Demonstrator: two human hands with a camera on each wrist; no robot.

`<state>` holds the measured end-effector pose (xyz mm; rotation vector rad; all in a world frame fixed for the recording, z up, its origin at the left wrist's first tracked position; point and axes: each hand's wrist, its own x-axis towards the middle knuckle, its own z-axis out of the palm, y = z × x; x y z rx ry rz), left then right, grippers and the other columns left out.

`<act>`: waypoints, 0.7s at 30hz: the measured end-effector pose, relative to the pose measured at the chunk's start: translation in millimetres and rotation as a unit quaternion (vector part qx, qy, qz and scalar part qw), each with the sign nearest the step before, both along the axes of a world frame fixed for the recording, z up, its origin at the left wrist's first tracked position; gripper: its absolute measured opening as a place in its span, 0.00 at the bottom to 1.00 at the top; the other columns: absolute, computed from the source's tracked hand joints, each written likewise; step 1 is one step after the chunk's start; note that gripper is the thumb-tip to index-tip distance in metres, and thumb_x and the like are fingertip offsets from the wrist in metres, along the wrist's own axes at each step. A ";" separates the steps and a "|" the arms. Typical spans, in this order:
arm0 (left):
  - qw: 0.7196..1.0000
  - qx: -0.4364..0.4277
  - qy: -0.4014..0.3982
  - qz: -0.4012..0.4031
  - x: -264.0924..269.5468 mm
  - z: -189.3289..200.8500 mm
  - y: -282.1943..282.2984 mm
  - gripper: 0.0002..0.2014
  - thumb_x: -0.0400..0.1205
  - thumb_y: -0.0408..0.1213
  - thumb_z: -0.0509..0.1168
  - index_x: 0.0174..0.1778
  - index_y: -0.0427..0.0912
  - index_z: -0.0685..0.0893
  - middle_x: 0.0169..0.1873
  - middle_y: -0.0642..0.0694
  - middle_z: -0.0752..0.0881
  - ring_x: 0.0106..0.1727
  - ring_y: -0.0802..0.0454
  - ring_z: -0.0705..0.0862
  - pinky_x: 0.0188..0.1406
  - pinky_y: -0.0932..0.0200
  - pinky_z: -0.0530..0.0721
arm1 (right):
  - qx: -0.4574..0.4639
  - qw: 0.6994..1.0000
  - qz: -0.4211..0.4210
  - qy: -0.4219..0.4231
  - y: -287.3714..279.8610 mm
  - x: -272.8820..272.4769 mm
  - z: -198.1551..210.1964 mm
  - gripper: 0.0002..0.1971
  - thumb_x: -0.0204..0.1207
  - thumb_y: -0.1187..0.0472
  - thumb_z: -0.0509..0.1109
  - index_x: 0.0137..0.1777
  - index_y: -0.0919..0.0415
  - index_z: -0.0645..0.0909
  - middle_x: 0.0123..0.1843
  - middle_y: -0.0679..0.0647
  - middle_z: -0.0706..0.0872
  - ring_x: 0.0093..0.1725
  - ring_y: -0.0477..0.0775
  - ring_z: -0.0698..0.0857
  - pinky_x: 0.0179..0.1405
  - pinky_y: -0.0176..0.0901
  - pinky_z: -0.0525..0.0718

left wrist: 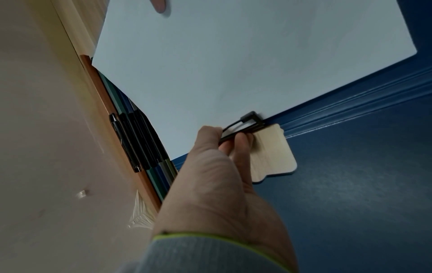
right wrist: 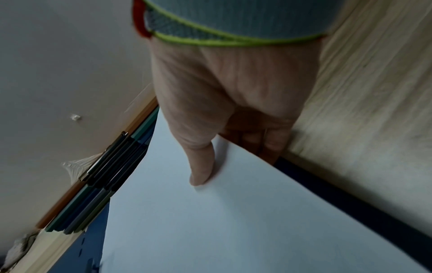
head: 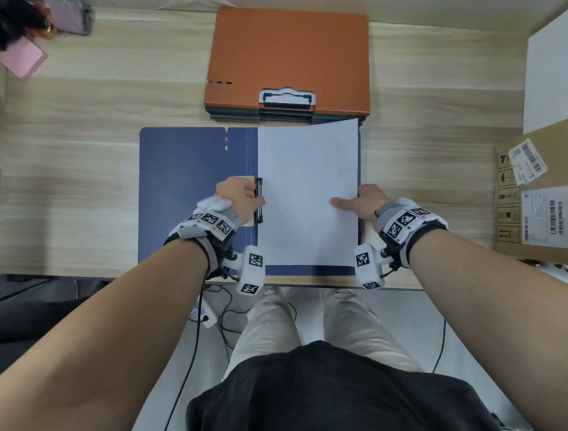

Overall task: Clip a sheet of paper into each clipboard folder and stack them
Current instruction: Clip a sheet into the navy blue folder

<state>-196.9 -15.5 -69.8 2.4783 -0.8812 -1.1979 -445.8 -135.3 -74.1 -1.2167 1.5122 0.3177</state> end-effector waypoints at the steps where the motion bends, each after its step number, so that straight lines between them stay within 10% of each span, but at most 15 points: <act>1: 1.000 -0.001 0.001 -0.003 -0.5 0.7 -0.4 0.05 0.76 0.37 0.73 0.47 0.46 0.89 0.39 0.49 0.88 0.43 0.50 0.87 0.58 0.53 0.87 | -0.003 1.000 0.006 0.005 -0.2 0.6 1.0 0.26 0.70 0.46 0.79 0.59 0.66 0.80 0.55 0.53 0.84 0.55 0.56 0.83 0.56 0.46 0.81; 6: 1.000 -0.010 -0.007 -0.009 -0.5 2.3 -1.4 0.16 0.75 0.36 0.74 0.30 0.55 0.74 0.34 0.49 0.84 0.38 0.49 0.82 0.56 0.50 0.87 | -0.001 1.000 0.018 0.024 -0.6 -0.4 0.9 0.16 0.74 0.49 0.77 0.39 0.57 0.74 0.40 0.47 0.79 0.41 0.49 0.78 0.45 0.40 0.76; 11: 1.000 0.001 -0.011 -0.007 -1.0 4.8 -3.0 0.16 0.75 0.38 0.74 0.28 0.55 0.74 0.33 0.51 0.84 0.38 0.50 0.82 0.56 0.51 0.88 | -0.005 0.999 0.029 0.014 -0.6 2.2 2.4 0.25 0.73 0.48 0.78 0.61 0.66 0.78 0.55 0.53 0.82 0.54 0.55 0.80 0.55 0.43 0.77; 15: 1.000 0.010 -0.016 -0.012 -2.3 6.7 -4.7 0.13 0.75 0.39 0.75 0.31 0.55 0.77 0.33 0.52 0.86 0.41 0.49 0.87 0.55 0.52 0.89 | -0.004 0.998 0.034 0.043 -1.6 0.4 -2.0 0.18 0.73 0.48 0.78 0.46 0.61 0.78 0.46 0.50 0.82 0.49 0.53 0.80 0.43 0.37 0.78; 21: 0.997 0.057 -0.044 -0.021 -7.7 10.0 -10.9 0.12 0.73 0.45 0.76 0.48 0.43 0.89 0.41 0.47 0.92 0.47 0.46 0.90 0.53 0.50 0.90 | 0.005 0.997 0.049 0.058 -0.9 7.1 3.7 0.47 0.69 0.41 0.79 0.79 0.69 0.66 0.77 0.57 0.74 0.74 0.60 0.76 0.74 0.52 0.74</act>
